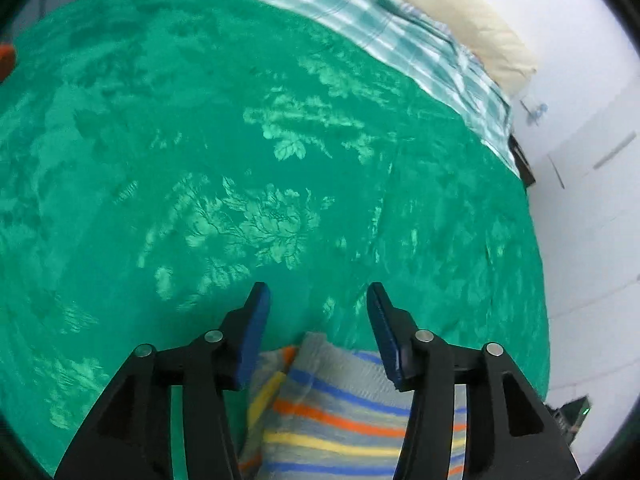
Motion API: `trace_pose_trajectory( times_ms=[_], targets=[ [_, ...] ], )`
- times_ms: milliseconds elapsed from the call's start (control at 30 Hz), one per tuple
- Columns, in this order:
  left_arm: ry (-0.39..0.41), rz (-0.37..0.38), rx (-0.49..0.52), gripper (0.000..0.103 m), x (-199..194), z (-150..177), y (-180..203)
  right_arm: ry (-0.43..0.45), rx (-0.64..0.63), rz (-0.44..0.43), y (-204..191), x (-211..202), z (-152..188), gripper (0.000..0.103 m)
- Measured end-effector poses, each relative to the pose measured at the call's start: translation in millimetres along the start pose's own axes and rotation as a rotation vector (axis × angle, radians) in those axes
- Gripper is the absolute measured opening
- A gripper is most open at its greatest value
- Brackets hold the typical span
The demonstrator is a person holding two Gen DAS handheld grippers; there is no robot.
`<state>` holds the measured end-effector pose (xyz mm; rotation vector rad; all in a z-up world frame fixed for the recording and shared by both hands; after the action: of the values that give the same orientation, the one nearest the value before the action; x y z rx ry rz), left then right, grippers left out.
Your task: Fold small clothes
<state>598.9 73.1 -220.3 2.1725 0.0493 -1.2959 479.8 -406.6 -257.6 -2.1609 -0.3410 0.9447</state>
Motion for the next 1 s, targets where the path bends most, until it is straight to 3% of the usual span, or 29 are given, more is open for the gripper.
trace_pose_trajectory(
  times_ms=[67,167,233,300,367,433,467,500,533,600,733,800,867,1000],
  targets=[
    [0.008,-0.031,0.105,0.053,-14,24,-3,-0.04,-0.143,0.059,-13,-10,9,0.038],
    [-0.007,-0.05,0.305,0.058,-36,94,-5,-0.108,-0.323,0.101,-34,-29,38,0.038],
    [-0.017,-0.048,0.44,0.064,-45,142,-4,-0.149,-0.42,0.082,-53,-44,71,0.038],
    [-0.028,-0.057,0.58,0.064,-49,195,-5,-0.199,-0.511,0.046,-72,-54,108,0.038],
    [-0.078,-0.127,0.673,0.064,-36,238,-18,-0.278,-0.586,0.018,-81,-52,150,0.037],
    [-0.126,-0.213,0.645,0.066,-26,255,-50,-0.388,-0.66,0.143,-58,-43,188,0.037],
    [-0.115,-0.205,0.628,0.066,-31,255,-57,-0.427,-0.665,0.225,-38,-45,199,0.031],
    [-0.103,-0.208,0.613,0.069,-41,255,-63,-0.43,-0.649,0.246,-27,-51,205,0.019],
    [-0.088,-0.259,0.606,0.079,-54,256,-71,-0.397,-0.618,0.236,-21,-64,205,0.018],
    [-0.049,-0.277,0.593,0.084,-76,262,-75,-0.364,-0.588,0.313,-14,-93,206,0.024],
    [0.008,-0.228,0.579,0.096,-108,299,-61,-0.277,-0.579,0.313,-32,-127,221,0.028],
    [0.01,-0.227,0.584,0.096,-107,320,-53,-0.232,-0.567,0.315,-40,-136,229,0.047],
    [0.0,-0.252,0.577,0.097,-99,336,-52,-0.198,-0.553,0.306,-50,-138,245,0.056],
    [-0.053,-0.322,0.595,0.101,-75,373,-61,-0.201,-0.589,0.366,-46,-135,285,0.057]
  ],
)
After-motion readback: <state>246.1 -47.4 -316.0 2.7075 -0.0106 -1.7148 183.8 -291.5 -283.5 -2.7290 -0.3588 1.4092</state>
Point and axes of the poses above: each gripper's, at about its wrist camera, not at the fingertips, and x roughly the way its jaws point, y to its right, z to its underside, the point moved 8 cm from there along x, roughly the way its jaws point, and after that the axes turned 10 degrees about -x, right-handed, at the moved point
